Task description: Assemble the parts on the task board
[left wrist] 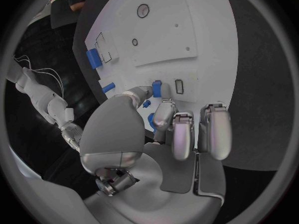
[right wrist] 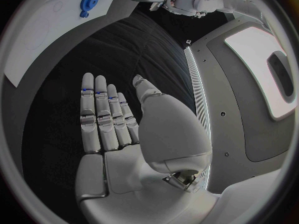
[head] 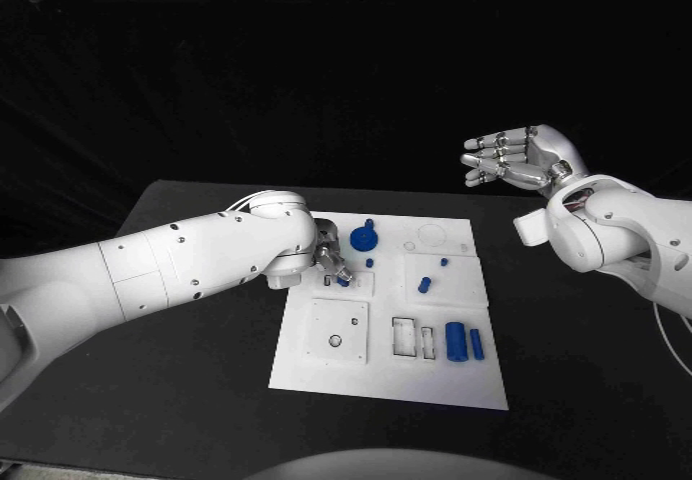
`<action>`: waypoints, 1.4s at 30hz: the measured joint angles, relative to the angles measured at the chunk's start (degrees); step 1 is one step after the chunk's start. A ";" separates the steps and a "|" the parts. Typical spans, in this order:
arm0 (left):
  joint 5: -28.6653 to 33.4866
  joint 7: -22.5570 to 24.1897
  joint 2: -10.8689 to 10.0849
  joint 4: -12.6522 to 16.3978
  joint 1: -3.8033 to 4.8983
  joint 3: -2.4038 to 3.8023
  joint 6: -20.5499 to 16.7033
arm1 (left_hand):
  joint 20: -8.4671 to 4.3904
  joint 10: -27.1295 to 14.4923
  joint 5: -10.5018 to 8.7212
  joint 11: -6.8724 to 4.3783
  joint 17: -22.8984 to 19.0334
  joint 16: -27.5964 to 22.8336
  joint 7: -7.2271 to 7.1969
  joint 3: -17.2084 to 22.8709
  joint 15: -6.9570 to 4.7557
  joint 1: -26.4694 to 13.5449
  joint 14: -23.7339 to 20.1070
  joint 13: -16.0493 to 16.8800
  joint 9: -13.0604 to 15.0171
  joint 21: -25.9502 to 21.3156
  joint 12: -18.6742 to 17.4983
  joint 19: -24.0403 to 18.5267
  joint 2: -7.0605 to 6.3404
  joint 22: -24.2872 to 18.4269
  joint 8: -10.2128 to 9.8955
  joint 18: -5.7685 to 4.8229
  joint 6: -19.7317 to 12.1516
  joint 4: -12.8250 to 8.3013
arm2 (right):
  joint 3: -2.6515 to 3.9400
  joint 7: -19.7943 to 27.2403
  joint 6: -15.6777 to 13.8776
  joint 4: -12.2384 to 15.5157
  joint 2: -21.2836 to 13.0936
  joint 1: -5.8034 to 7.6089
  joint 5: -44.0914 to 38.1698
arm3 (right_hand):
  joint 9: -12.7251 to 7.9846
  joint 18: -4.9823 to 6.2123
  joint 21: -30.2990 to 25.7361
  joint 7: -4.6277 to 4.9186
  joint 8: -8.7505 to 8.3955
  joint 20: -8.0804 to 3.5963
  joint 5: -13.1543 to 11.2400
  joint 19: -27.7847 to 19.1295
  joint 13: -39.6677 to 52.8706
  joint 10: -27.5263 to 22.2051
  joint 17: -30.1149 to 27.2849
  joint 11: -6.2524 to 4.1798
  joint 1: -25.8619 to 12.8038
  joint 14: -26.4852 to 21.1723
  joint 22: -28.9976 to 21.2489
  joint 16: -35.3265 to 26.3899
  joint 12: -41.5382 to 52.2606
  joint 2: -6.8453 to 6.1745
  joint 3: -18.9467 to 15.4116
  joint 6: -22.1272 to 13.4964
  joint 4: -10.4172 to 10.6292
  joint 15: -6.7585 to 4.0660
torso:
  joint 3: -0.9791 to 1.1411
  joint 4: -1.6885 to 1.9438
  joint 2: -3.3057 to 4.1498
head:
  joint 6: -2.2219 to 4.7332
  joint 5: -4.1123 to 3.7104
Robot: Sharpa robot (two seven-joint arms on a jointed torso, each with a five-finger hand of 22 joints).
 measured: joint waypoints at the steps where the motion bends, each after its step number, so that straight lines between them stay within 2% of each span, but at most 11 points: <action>1: 0.00 0.00 0.02 -0.02 0.00 0.00 0.01 | 0.00 0.00 0.05 0.00 0.00 0.00 -0.01 0.00 0.00 0.00 0.00 0.00 -0.01 0.00 0.00 0.00 0.00 0.00 0.00 0.00 0.03 0.00 | 0.00 0.00 0.00 0.00 0.00 0.00 -0.01 | 0.00 0.00 0.00 0.00 0.00 0.00 0.00 0.00 0.00 0.00 0.00 0.00 0.00 0.00 0.00 0.00 0.00 0.00 0.00 0.00 0.00 0.00 | -0.01 0.01 0.00 | -0.01 0.01; 13: 0.18 -0.03 0.48 -0.72 -0.01 0.01 0.60 | 0.00 -0.01 0.05 0.01 0.00 0.00 0.03 0.19 0.00 0.08 0.00 0.37 0.15 0.00 0.36 0.00 0.08 0.00 0.24 0.00 0.07 0.13 | 0.00 -0.05 0.00 0.08 -0.12 0.00 -0.06 | 0.00 0.00 -0.26 0.00 0.00 -0.20 0.00 0.20 0.00 0.00 -0.06 0.00 0.01 0.00 -0.06 0.00 0.00 0.00 -0.16 0.00 -0.16 0.00 | -0.01 -0.01 0.02 | -0.27 -0.07; 19: 0.77 -0.14 1.30 -1.91 0.04 0.03 1.24 | 0.00 0.87 0.05 -0.23 0.03 0.00 -0.05 0.37 0.00 -0.90 0.00 1.68 0.48 0.00 1.37 0.00 1.04 0.00 0.49 0.00 0.44 0.27 | 0.00 -0.10 0.00 0.22 -0.18 0.00 -0.08 | 0.00 0.00 -0.26 0.00 0.00 -0.20 0.00 0.20 0.00 0.00 -0.05 0.00 0.01 0.00 -0.06 0.00 0.00 -0.01 -0.16 0.00 -0.16 0.00 | 0.00 -0.04 0.07 | -0.38 -0.15; 26: 1.26 -0.35 2.16 -3.14 -0.02 0.02 2.10 | -0.21 1.25 0.04 -0.43 0.04 0.00 -0.48 0.38 -0.21 -2.26 0.22 2.78 0.55 0.00 2.09 0.21 1.42 0.00 0.62 0.01 0.60 0.25 | 0.00 -0.17 0.00 0.45 -0.26 0.00 -0.12 | 0.00 0.00 -0.26 0.00 0.00 0.00 0.22 0.40 0.00 0.00 -0.07 0.00 0.01 0.00 -0.05 -0.21 0.00 -0.01 -0.16 0.01 -0.16 0.00 | -0.01 -0.10 0.07 | -0.62 -0.23; 33: 1.73 -0.41 2.52 -3.68 -0.05 0.00 3.08 | -0.21 1.87 0.02 -0.64 0.04 0.00 -1.02 0.42 -0.42 -3.46 0.00 3.92 0.48 0.38 2.67 0.21 2.33 0.00 0.39 0.00 1.16 0.21 | 0.00 -0.23 0.00 0.70 -0.40 0.00 -0.21 | 0.00 -0.01 -0.26 -0.01 0.00 0.00 0.22 0.40 0.01 0.00 -0.12 0.00 0.01 0.00 -0.12 -0.21 0.00 -0.01 -0.16 0.01 -0.16 0.00 | 0.07 -0.04 -0.01 | -0.74 -0.30; 36: 1.87 -0.41 2.59 -3.86 -0.04 0.03 3.46 | -0.32 1.95 -0.01 -0.72 0.04 0.00 -1.09 0.43 -0.43 -3.52 -0.01 4.33 0.50 0.39 2.95 0.10 2.26 0.00 0.39 0.00 1.25 0.20 | 0.00 -0.25 0.00 0.76 -0.44 0.00 -0.24 | 0.00 0.00 -0.26 -0.01 0.00 0.00 0.22 0.40 0.01 0.00 -0.21 0.00 0.01 -0.01 -0.20 -0.21 0.00 -0.01 -0.32 0.01 -0.32 0.00 | 0.07 -0.04 -0.02 | -0.79 -0.31; 39: 1.97 -0.41 2.65 -3.99 -0.03 0.04 3.76 | -0.42 1.95 -0.01 -0.73 0.03 0.00 -1.28 0.51 -0.43 -4.37 0.00 4.65 0.29 0.39 3.17 0.00 2.93 0.00 0.27 0.00 1.46 0.13 | 0.00 -0.27 0.00 0.80 -0.49 0.00 -0.27 | 0.00 0.00 -0.25 -0.01 0.00 0.00 0.22 0.40 0.01 0.00 -0.21 0.00 0.01 -0.01 -0.20 -0.21 0.00 -0.01 -0.32 0.01 -0.32 0.00 | 0.07 -0.03 -0.02 | -0.79 -0.33; 42: 2.05 -0.41 2.74 -4.14 -0.02 0.05 3.97 | -0.42 1.97 -0.03 -0.75 0.03 0.00 -1.46 1.69 -0.43 -5.87 -0.01 4.72 -0.14 0.39 3.30 0.00 3.04 0.00 -0.21 0.00 1.73 -0.74 | 0.00 -0.29 0.00 0.84 -0.52 0.00 -0.29 | 0.00 -0.01 -0.25 -0.01 0.00 0.00 0.22 0.40 0.01 0.00 -0.21 0.00 0.01 -0.01 -0.20 -0.21 0.00 -0.01 -0.32 0.01 -0.32 0.00 | 0.05 -0.01 -0.04 | -0.74 -0.36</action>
